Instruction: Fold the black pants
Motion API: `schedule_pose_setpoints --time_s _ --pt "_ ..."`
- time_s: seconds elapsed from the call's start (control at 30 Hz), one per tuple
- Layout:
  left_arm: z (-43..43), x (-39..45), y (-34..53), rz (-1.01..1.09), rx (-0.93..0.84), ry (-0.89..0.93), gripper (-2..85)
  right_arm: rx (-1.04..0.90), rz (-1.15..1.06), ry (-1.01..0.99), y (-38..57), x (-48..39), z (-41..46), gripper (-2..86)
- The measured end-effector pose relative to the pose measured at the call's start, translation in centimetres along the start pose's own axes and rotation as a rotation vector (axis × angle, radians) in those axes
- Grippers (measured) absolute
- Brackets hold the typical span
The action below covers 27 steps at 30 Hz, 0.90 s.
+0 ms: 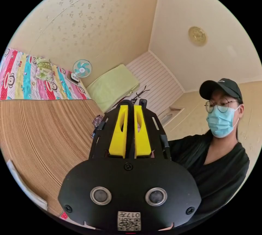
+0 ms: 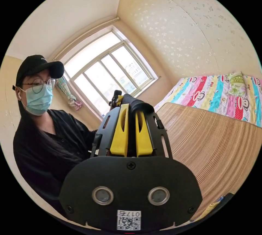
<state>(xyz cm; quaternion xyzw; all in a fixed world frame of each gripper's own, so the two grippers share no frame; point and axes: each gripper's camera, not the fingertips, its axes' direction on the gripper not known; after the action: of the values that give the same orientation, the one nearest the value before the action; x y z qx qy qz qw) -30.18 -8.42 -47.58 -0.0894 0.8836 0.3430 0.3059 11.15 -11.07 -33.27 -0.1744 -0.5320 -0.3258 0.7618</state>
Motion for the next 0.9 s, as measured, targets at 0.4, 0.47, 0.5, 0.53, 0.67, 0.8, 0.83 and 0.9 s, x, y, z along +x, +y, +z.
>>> schedule_pose_setpoints --time_s 0.4,0.47,0.5,0.53,0.67,0.8,0.83,0.9 --pt "9.3 -17.7 5.6 -0.230 -0.184 -0.562 4.9 -0.367 0.235 0.387 7.2 17.0 13.6 3.0" --pt "11.4 -22.4 13.6 -0.400 -0.311 -0.577 5.1 -0.520 0.384 0.368 16.7 20.0 17.3 4.2" --pt "11.9 -23.4 15.8 -0.454 -0.338 -0.577 5.1 -0.560 0.442 0.369 19.3 20.8 18.1 4.5" --pt "12.6 -25.3 20.3 -0.564 -0.392 -0.571 5.1 -0.636 0.556 0.376 24.2 22.1 19.5 6.0" --pt "12.4 -29.5 31.7 -0.899 -0.471 -0.499 8.1 -0.813 0.775 0.363 33.4 24.1 20.4 10.1" --pt "9.8 -30.9 31.3 -0.937 -0.301 -0.491 12.1 -0.622 0.827 0.382 31.4 27.0 16.5 12.1" --pt "9.6 -31.8 29.8 -0.902 -0.267 -0.486 12.9 -0.525 0.827 0.363 29.9 28.6 15.2 12.9" --pt "10.0 -33.5 27.1 -0.836 -0.249 -0.485 14.1 -0.397 0.827 0.315 27.8 31.6 14.1 14.1"
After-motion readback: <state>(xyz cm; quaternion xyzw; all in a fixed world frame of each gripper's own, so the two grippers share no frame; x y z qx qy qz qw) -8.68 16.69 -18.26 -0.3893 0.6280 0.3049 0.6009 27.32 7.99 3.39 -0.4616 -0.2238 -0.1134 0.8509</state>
